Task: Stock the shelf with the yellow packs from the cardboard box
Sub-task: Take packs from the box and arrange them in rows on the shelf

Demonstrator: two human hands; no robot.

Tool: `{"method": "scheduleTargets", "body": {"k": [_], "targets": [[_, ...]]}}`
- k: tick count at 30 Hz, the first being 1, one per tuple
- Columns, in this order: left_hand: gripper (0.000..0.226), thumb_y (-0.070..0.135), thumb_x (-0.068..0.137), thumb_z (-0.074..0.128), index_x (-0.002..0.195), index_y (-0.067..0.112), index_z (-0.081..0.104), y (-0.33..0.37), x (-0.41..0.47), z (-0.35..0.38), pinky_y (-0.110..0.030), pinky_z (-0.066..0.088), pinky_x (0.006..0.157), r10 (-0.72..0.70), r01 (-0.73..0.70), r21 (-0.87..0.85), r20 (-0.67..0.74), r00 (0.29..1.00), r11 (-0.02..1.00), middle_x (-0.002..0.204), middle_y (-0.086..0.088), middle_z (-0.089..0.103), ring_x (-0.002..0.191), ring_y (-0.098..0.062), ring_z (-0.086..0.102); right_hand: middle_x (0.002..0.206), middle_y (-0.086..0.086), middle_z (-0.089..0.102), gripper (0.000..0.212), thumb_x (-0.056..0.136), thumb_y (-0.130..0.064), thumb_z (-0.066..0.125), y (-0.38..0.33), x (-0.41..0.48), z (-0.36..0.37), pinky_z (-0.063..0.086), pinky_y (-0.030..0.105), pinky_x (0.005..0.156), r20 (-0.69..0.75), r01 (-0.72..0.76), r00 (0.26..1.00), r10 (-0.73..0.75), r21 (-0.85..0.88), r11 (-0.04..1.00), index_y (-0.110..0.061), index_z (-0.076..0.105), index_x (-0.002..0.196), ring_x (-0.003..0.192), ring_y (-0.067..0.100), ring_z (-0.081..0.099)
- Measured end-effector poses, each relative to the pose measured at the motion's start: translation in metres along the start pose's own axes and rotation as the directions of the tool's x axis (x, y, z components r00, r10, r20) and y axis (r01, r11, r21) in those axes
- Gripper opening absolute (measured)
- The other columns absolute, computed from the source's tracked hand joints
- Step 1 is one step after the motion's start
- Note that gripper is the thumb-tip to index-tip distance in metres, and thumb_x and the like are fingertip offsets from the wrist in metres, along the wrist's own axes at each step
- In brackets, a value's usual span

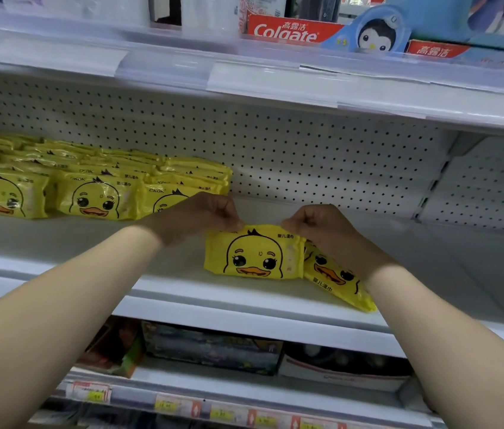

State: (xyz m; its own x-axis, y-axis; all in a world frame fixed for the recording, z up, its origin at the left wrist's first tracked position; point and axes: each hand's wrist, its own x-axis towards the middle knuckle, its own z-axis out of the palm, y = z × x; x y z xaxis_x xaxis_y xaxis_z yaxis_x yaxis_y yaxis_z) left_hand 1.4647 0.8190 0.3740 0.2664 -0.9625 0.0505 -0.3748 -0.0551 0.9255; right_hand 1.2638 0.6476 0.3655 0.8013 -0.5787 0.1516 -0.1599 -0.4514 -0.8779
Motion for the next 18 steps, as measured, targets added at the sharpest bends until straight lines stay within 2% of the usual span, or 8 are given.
{"method": "scheduleTargets", "body": {"k": [2,4,5,7,9,11,14,18], "targets": [[0.025,0.031,0.068,0.081,0.077,0.013,0.067,0.002,0.001,-0.003,-0.027,0.037,0.077,-0.04,0.041,0.029,-0.018,0.999,0.999,0.077,0.004,0.066,0.076,-0.006,0.055,0.079,0.007,0.069,0.015,0.089,-0.027,0.074,0.002,0.002,0.006,0.049,0.03,0.07,-0.017,0.016,1.0,-0.017,-0.029,0.999,-0.015,0.07,0.082,0.068,0.015,0.058],[0.042,0.044,0.055,0.08,0.079,0.011,0.069,0.004,0.001,-0.003,-0.034,0.038,0.084,-0.071,0.074,0.051,-0.057,0.996,0.996,0.085,-0.006,0.068,0.086,-0.014,0.056,0.09,0.008,0.074,0.014,0.09,-0.026,0.073,0.004,0.004,0.01,0.054,0.033,0.079,-0.033,0.031,0.999,-0.033,-0.054,0.998,-0.012,0.07,0.088,0.08,0.022,0.066],[0.041,0.044,0.055,0.081,0.079,0.011,0.069,0.004,0.002,-0.002,-0.035,0.04,0.086,-0.078,0.082,0.063,-0.075,0.994,0.995,0.088,-0.009,0.07,0.088,-0.015,0.058,0.094,0.008,0.074,0.015,0.09,-0.025,0.072,0.004,0.004,0.011,0.054,0.032,0.082,-0.034,0.033,0.999,-0.035,-0.063,0.997,-0.011,0.069,0.091,0.085,0.02,0.068],[0.023,0.029,0.068,0.083,0.078,0.012,0.071,0.003,0.004,0.0,-0.035,0.042,0.087,-0.07,0.077,0.069,-0.104,0.992,0.995,0.089,-0.008,0.073,0.089,-0.013,0.061,0.093,0.002,0.075,0.014,0.09,-0.024,0.072,0.003,0.003,0.011,0.053,0.023,0.077,-0.021,0.045,0.999,-0.046,-0.056,0.997,-0.011,0.07,0.094,0.084,0.009,0.068],[0.01,0.014,0.078,0.078,0.082,0.01,0.07,0.002,0.005,0.002,-0.026,0.045,0.083,-0.053,0.058,0.04,-0.126,0.991,0.997,0.081,0.001,0.073,0.081,-0.006,0.063,0.089,-0.004,0.075,0.01,0.089,-0.02,0.074,0.002,0.001,0.013,0.05,0.015,0.074,0.015,0.062,0.998,-0.062,-0.004,0.998,-0.012,0.072,0.095,0.081,0.003,0.067],[0.008,0.009,0.081,0.075,0.085,0.006,0.069,0.001,0.004,0.006,-0.021,0.045,0.077,-0.031,0.03,-0.012,-0.132,0.991,0.999,0.078,0.005,0.072,0.076,-0.002,0.063,0.085,-0.006,0.073,0.01,0.087,-0.015,0.076,0.002,-0.001,0.018,0.05,0.015,0.071,0.05,0.076,0.996,-0.078,0.045,0.996,-0.011,0.071,0.095,0.078,0.004,0.065],[0.012,0.008,0.082,0.074,0.091,0.002,0.068,0.0,0.002,0.009,-0.019,0.045,0.074,-0.032,0.025,-0.055,-0.136,0.99,0.998,0.081,0.002,0.072,0.075,-0.003,0.063,0.081,-0.002,0.074,0.009,0.085,-0.015,0.077,0.001,-0.001,0.021,0.049,0.019,0.067,0.046,0.067,0.996,-0.072,0.102,0.992,-0.016,0.069,0.09,0.074,0.008,0.063],[0.015,0.008,0.082,0.074,0.092,0.0,0.069,-0.003,0.0,0.008,-0.018,0.044,0.072,-0.039,0.029,-0.062,-0.158,0.987,0.998,0.083,-0.001,0.072,0.076,-0.005,0.064,0.086,0.004,0.076,0.011,0.085,-0.015,0.078,-0.002,-0.001,0.021,0.051,0.021,0.073,0.048,0.054,0.997,-0.061,0.122,0.991,-0.015,0.07,0.091,0.078,0.01,0.066]]}}
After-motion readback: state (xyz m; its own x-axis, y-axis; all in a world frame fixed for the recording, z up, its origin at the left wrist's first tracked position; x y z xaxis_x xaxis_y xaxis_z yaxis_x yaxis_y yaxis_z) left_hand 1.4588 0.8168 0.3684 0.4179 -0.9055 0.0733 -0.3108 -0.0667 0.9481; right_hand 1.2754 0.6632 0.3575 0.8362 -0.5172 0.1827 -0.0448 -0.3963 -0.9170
